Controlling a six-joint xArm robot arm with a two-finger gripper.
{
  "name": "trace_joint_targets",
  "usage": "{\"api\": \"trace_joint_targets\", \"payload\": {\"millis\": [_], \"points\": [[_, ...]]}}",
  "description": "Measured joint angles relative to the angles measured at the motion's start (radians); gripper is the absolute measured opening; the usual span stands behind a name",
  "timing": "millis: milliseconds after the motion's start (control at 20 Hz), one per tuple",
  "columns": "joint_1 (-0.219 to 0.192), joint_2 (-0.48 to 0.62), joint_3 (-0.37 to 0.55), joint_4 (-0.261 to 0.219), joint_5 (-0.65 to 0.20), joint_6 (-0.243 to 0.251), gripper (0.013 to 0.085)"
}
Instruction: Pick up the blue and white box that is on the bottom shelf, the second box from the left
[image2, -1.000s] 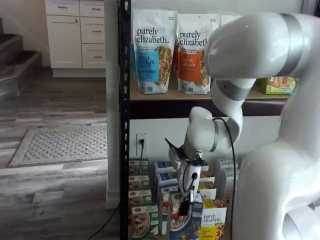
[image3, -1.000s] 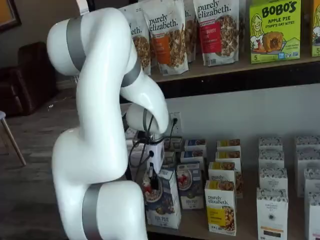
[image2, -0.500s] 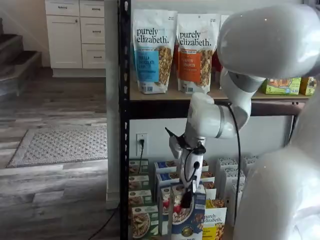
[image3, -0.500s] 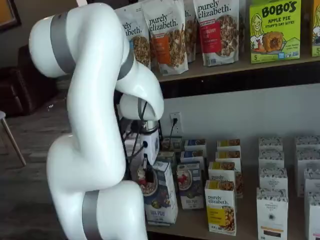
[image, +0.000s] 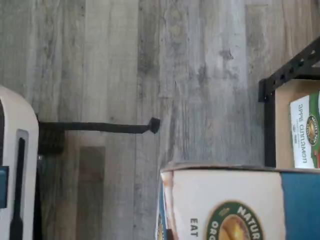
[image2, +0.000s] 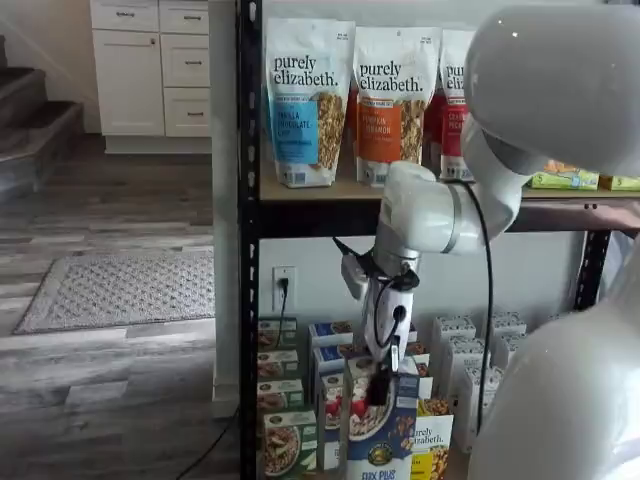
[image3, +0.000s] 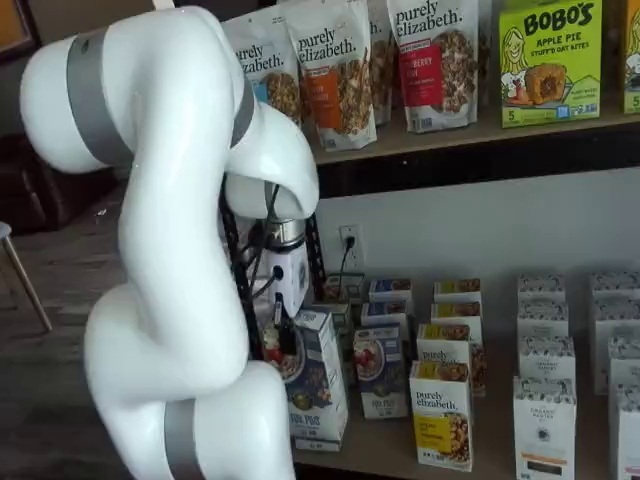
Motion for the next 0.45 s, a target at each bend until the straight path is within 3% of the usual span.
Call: {"api": "trace_joint_targets", "payload": {"millis": [450], "points": [[-0.001,-0.081,0.01,-0.008,0.077,0.015,0.045]]}}
